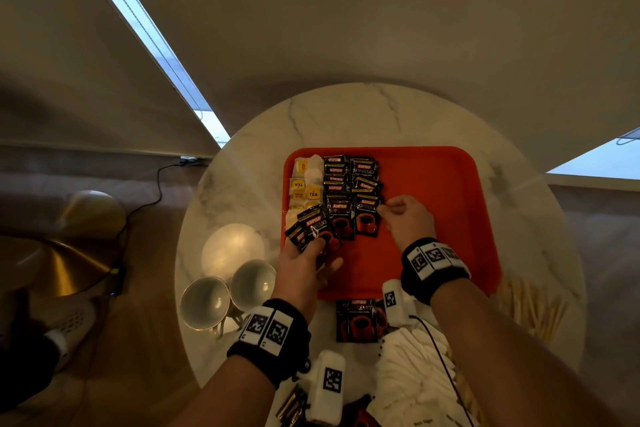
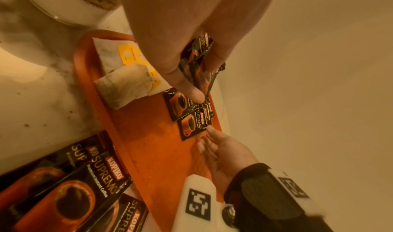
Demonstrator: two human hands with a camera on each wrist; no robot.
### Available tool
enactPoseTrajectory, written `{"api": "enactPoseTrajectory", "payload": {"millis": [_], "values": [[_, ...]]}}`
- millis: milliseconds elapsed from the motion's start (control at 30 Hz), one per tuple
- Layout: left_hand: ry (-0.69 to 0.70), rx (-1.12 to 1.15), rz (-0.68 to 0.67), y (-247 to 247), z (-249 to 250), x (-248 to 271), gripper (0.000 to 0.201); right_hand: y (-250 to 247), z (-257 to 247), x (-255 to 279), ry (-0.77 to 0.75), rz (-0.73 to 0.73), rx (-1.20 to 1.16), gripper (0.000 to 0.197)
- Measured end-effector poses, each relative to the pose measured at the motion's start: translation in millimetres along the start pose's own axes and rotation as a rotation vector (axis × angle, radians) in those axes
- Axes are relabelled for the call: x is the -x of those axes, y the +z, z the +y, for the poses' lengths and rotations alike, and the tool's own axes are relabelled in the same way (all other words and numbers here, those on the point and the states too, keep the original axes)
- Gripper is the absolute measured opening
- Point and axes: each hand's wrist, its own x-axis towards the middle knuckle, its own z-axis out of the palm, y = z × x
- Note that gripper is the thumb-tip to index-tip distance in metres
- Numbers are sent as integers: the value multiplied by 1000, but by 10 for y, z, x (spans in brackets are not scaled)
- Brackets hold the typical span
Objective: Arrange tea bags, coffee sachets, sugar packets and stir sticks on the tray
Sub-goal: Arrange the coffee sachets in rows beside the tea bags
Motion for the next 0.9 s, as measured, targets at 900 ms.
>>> {"api": "enactPoseTrajectory", "payload": {"millis": [900], "values": [[135,-248,41,-70,-97,-112,23,396,-39,315,-52,-142,28,10]]}}
